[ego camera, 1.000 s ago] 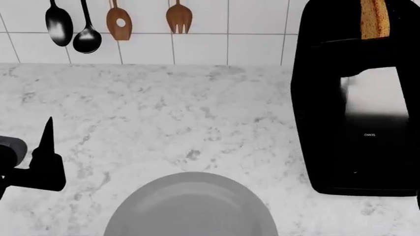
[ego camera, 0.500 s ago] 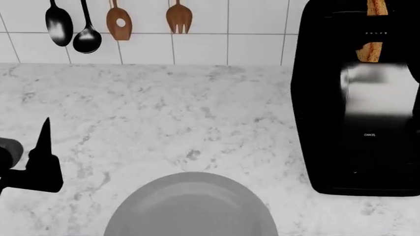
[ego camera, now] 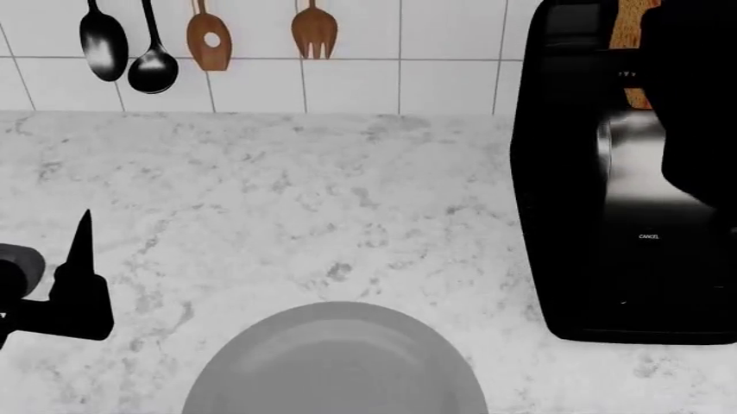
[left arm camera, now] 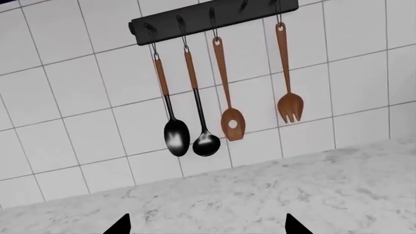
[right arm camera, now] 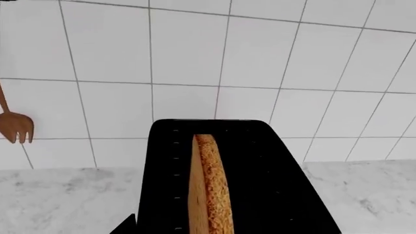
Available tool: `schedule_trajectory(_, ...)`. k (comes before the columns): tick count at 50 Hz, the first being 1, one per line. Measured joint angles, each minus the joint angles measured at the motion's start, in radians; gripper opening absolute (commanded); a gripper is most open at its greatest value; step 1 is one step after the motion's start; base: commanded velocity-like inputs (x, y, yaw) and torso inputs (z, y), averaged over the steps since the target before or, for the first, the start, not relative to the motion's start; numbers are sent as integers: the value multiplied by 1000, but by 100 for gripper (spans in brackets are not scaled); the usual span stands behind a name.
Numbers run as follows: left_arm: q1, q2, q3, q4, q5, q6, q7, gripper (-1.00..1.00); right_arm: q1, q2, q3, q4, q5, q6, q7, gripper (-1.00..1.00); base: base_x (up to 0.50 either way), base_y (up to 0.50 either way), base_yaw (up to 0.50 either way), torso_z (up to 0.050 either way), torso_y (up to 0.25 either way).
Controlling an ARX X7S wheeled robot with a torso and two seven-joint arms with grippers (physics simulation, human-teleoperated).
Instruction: Place the toasted item on a plate.
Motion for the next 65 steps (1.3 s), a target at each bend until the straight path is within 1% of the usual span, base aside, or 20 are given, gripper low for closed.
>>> schedule_trajectory(17,-6,-5,5,0,-5,-6,-2,100,21,-26,-80,135,-74,-86,-71,100,0,0,0,0,0)
schedule_trajectory(37,-4,-10,9,0,-9,-6,-6,100,5,-24,-85,176,-80,-123,-86,100,0,0,0,0,0)
schedule_trajectory(38,-4,-10,10,-1,-9,-5,-6,100,5,-24,-85,176,-81,-124,-87,-100,0,0,0,0,0)
schedule_trajectory(65,-5,-18,1,16,-21,-17,-14,100,25,-1,-84,136,-27,-81,-56,-100,0,0,-1,0,0)
